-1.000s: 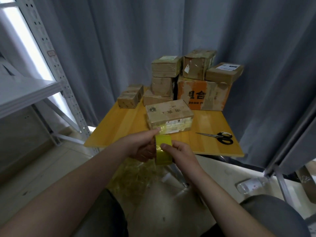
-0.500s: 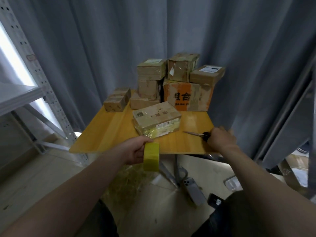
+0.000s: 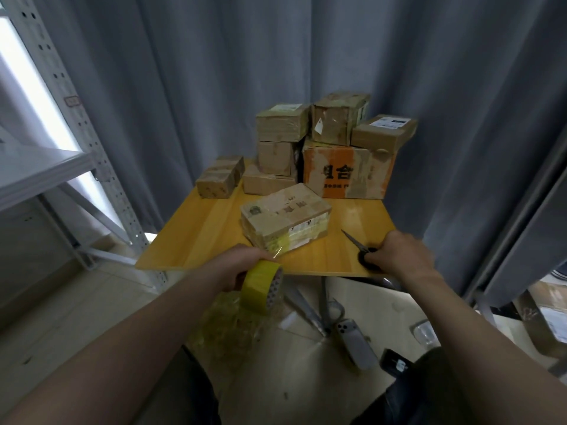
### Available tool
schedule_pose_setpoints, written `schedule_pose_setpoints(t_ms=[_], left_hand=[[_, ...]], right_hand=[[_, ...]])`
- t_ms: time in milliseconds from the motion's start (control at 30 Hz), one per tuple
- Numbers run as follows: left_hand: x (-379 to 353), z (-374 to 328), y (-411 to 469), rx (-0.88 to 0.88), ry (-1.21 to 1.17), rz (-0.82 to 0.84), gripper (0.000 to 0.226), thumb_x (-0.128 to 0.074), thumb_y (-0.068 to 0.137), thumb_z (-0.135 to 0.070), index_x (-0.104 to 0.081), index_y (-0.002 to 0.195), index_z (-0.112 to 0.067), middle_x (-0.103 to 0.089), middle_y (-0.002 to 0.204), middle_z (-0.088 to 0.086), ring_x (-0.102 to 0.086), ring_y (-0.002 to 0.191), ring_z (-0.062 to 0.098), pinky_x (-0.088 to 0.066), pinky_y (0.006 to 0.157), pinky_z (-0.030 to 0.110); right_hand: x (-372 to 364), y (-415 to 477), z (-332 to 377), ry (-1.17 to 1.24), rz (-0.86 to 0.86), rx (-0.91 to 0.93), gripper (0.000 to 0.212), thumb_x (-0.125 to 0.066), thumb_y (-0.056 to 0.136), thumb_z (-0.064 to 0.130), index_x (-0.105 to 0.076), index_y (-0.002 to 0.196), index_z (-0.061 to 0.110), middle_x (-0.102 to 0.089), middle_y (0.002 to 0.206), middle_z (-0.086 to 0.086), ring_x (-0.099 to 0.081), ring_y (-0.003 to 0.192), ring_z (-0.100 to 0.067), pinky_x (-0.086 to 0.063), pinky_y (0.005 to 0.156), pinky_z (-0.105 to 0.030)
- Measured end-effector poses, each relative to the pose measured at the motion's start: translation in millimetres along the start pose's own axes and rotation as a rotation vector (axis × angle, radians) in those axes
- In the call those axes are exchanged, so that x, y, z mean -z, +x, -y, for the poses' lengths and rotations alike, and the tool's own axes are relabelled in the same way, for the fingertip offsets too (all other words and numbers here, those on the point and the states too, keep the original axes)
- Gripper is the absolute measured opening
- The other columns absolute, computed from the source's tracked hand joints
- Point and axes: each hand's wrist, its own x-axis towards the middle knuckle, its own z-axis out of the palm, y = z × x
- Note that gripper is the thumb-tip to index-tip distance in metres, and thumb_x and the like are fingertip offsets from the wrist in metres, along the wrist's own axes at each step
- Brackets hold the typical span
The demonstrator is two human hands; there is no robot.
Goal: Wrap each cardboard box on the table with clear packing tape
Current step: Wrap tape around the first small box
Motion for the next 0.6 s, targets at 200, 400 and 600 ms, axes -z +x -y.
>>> schedule_pose_setpoints(t_ms=[200, 400, 600], left_hand=[[25, -4, -7, -0.012, 0.190, 0.045, 0.042, -0.080, 0.087, -0.030, -0.061, 0.119, -0.009, -0.067, 0.109, 0.016, -0.068, 0.093, 0.035, -0.056, 0.066, 0.038], [58, -12, 2, 0.036, 0.465, 0.007, 0.051, -0.078, 0.088, -0.036, -0.059, 0.128, -0.011, -0.064, 0.117, 0.015, -0.067, 0.101, 0.037, -0.060, 0.088, 0.049], [79, -18, 14, -0.088, 0.295, -0.181, 0.058, -0.077, 0.090, -0.034, -0.052, 0.133, -0.005, -0.062, 0.111, 0.013, -0.063, 0.096, 0.033, -0.057, 0.088, 0.045]], right_hand=[[10, -12, 13, 0.307, -0.161, -0.008, 0.046, -0.074, 0.078, 0.067, -0.071, 0.074, 0.022, -0.068, 0.076, 0.000, -0.065, 0.077, -0.027, -0.054, 0.065, -0.038], [38, -31, 76, 0.522, -0.208, 0.287, 0.022, -0.080, 0.083, 0.050, -0.069, 0.077, 0.032, -0.067, 0.077, 0.011, -0.064, 0.077, -0.015, -0.051, 0.066, -0.037], [13, -23, 161, 0.252, -0.078, 0.551, 0.029, -0.070, 0.089, 0.057, -0.071, 0.078, 0.030, -0.066, 0.075, 0.011, -0.060, 0.081, -0.012, -0.045, 0.083, -0.039]])
